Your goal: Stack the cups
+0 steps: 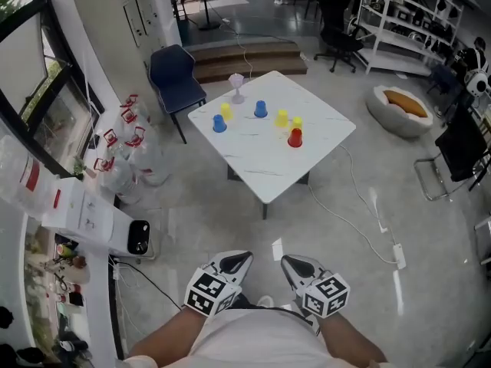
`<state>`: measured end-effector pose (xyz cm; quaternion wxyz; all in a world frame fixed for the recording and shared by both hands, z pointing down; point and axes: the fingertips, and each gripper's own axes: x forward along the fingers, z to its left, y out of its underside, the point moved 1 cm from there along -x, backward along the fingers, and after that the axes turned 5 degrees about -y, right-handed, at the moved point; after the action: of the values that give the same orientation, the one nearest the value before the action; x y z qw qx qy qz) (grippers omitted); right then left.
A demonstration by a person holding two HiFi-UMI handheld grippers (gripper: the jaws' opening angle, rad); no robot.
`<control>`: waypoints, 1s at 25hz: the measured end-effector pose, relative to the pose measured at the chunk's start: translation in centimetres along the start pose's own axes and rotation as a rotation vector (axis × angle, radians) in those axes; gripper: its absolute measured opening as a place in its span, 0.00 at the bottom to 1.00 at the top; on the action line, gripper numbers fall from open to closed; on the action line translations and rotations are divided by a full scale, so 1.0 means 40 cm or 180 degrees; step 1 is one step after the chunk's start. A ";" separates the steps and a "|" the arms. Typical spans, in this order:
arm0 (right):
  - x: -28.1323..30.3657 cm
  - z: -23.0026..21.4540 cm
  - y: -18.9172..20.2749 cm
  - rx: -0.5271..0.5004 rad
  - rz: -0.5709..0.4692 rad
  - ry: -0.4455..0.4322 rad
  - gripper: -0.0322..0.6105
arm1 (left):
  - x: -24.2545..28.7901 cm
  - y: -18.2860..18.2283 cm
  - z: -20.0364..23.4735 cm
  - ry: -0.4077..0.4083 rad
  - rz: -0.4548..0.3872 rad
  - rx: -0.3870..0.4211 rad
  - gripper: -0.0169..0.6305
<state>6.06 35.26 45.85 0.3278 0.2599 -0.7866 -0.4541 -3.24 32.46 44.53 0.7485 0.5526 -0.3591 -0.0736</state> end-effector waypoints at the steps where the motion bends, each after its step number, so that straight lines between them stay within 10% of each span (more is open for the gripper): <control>1: 0.004 -0.008 -0.001 0.0015 0.0000 0.0001 0.06 | 0.006 0.000 0.004 0.0007 0.0017 0.0008 0.04; 12: 0.086 -0.148 -0.027 0.0040 0.0112 0.0172 0.06 | 0.167 -0.046 0.130 0.0146 0.0021 0.0072 0.04; 25: 0.404 -0.401 -0.322 0.0005 -0.0019 0.0447 0.06 | 0.377 -0.282 0.519 0.0242 -0.0071 0.0204 0.04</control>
<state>9.06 9.28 44.94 0.3806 0.2937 -0.7613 -0.4352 -1.84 4.48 44.22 0.7426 0.5827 -0.3264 -0.0494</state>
